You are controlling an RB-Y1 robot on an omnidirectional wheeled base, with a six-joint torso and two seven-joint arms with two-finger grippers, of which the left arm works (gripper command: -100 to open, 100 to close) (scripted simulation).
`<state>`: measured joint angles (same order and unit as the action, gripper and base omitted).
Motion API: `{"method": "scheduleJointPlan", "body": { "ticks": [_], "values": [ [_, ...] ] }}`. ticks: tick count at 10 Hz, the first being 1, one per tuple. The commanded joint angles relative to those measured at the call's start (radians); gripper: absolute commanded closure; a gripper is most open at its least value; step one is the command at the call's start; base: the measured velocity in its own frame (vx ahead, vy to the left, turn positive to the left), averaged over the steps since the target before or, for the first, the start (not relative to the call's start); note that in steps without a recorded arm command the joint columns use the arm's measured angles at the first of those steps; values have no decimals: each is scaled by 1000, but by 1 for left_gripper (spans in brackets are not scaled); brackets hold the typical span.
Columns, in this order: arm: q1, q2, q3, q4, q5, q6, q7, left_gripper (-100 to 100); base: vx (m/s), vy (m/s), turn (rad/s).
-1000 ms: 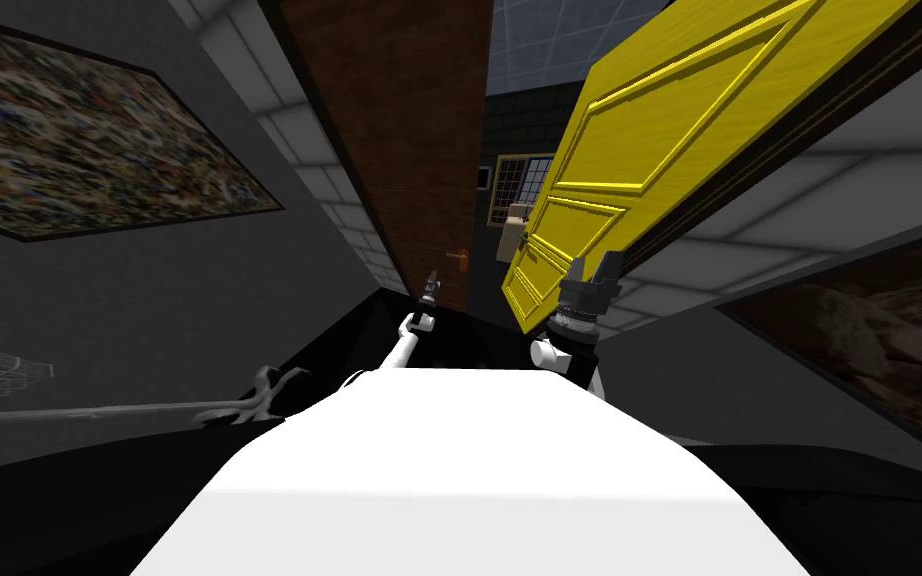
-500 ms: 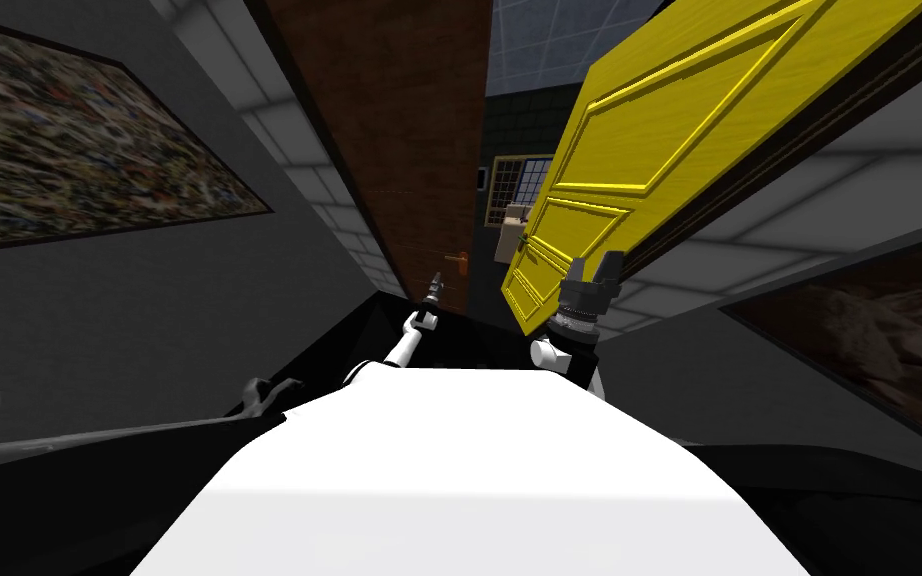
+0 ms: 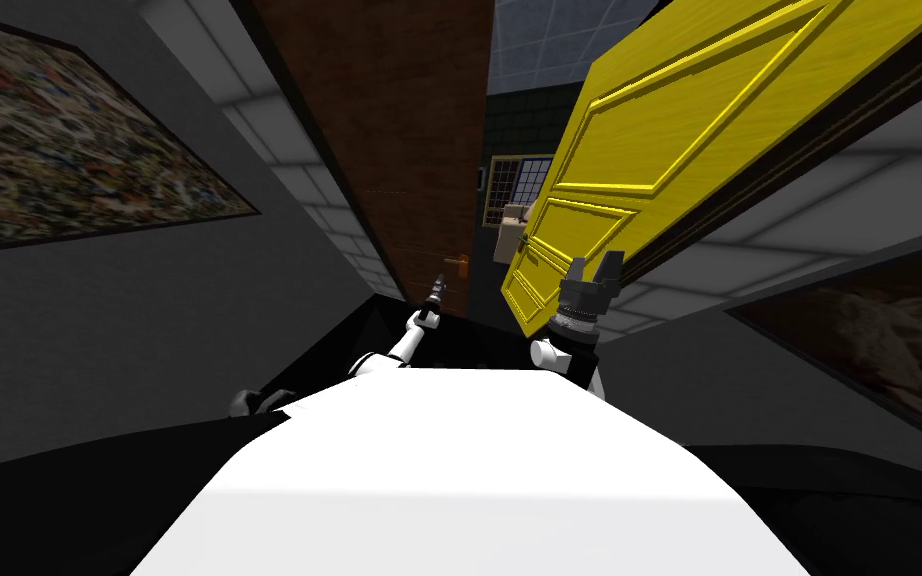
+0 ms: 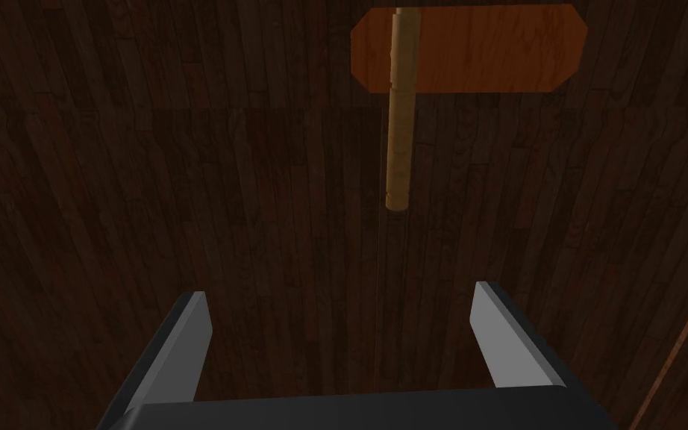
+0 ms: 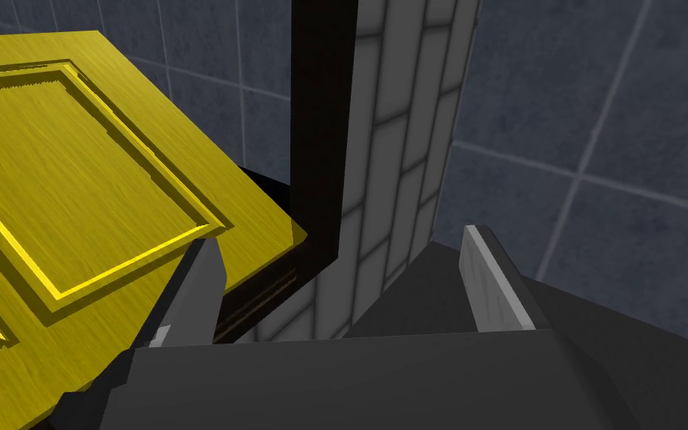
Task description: Push the door open
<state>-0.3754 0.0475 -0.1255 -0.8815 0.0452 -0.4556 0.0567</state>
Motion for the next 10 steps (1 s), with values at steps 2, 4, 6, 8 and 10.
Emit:
{"method": "scheduleJointPlan", "body": {
  "ticks": [2,4,6,8,10],
  "values": [
    [-33,-11,-3,60,6,-1,-5,-100,86,41,-35],
    [-54,-17,-5,98,10,-1,-7,-100,83,44,-33],
    [-75,-24,-7,136,13,-2,-9,-100,82,29,-28],
    [-91,-29,-9,165,16,-3,-10,-100,79,43,-30],
    [-120,-40,-12,218,22,-3,-12,-100,92,32,-35]
  ]
}}
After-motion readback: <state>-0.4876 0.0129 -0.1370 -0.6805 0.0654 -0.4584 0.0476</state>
